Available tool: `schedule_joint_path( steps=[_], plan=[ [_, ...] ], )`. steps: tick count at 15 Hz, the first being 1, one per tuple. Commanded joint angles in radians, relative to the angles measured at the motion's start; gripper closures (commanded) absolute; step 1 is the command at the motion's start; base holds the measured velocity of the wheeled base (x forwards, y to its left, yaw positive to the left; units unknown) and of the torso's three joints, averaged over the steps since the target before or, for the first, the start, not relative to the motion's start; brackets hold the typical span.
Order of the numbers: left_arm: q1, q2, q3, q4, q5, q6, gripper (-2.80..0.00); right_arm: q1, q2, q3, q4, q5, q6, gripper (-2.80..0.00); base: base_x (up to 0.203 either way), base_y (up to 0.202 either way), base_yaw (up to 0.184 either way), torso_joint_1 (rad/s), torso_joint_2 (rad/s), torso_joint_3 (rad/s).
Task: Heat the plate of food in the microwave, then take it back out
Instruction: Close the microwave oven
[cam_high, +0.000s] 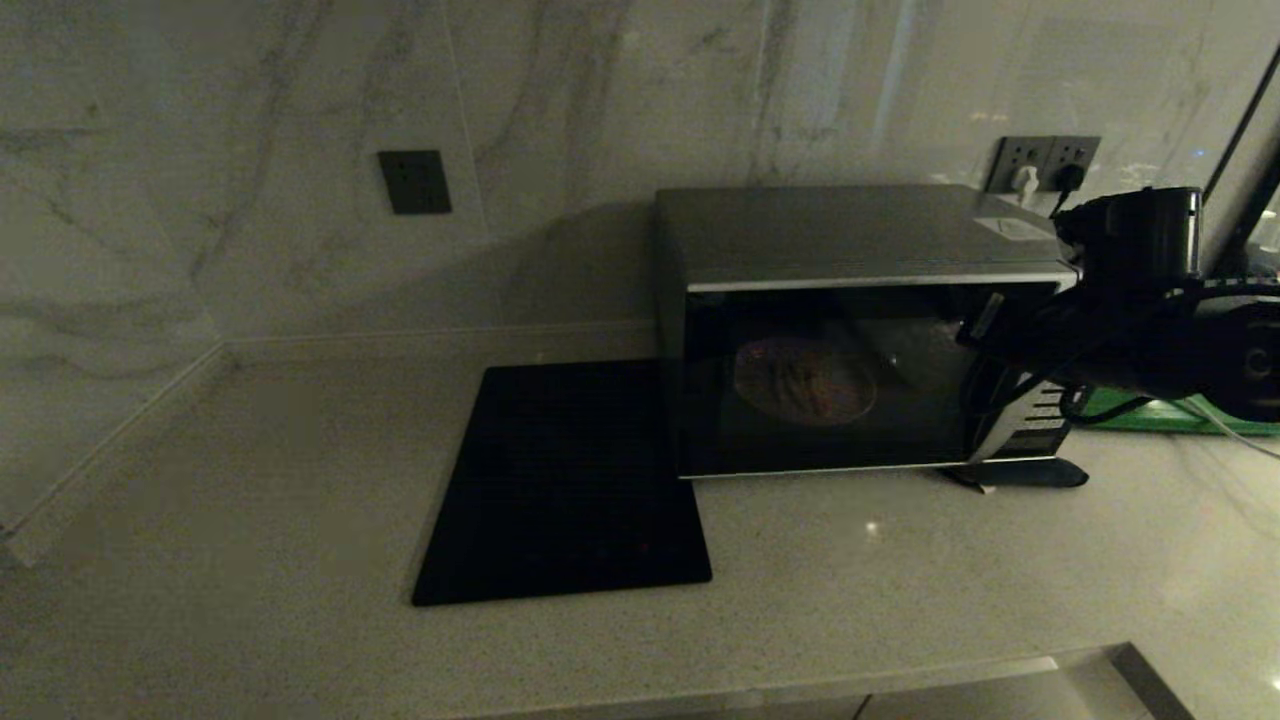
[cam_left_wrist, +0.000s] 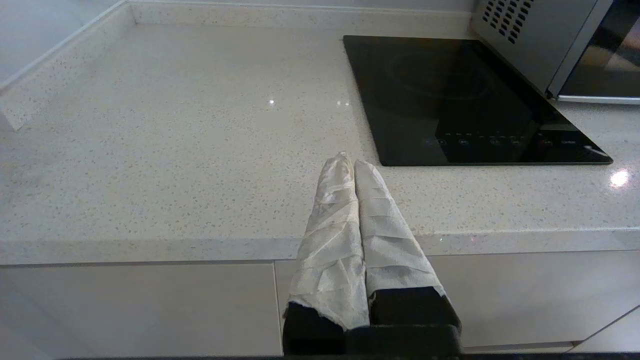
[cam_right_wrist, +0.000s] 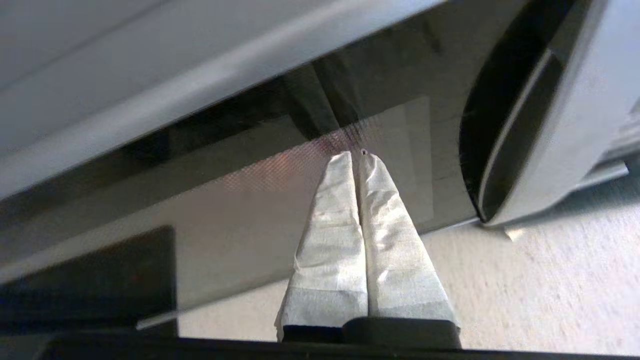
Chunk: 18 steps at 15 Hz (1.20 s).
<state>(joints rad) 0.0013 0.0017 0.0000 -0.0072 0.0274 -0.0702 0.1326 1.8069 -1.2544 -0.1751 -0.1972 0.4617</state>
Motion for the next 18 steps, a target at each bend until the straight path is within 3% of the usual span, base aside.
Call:
schedule_joint_path(
  steps=[1, 9, 13, 18],
  plan=[
    [0.000, 0.000, 0.000, 0.000, 0.000, 0.000, 0.00, 0.000, 0.016, 0.003, -0.012, -0.001, 0.000, 0.00, 0.000, 0.000, 0.000, 0.000, 0.00, 0.000],
    [0.000, 0.000, 0.000, 0.000, 0.000, 0.000, 0.00, -0.010, -0.080, 0.072, -0.023, -0.001, -0.003, 0.00, 0.000, 0.000, 0.000, 0.000, 0.00, 0.000],
    [0.000, 0.000, 0.000, 0.000, 0.002, 0.000, 0.00, -0.010, -0.267, 0.177, 0.006, -0.001, -0.015, 0.00, 0.000, 0.000, 0.000, 0.000, 0.00, 0.000],
    [0.000, 0.000, 0.000, 0.000, 0.000, -0.001, 0.00, -0.038, -0.576, 0.333, 0.181, 0.013, -0.044, 0.00, 0.000, 0.000, 0.000, 0.000, 0.00, 0.000]
  ],
)
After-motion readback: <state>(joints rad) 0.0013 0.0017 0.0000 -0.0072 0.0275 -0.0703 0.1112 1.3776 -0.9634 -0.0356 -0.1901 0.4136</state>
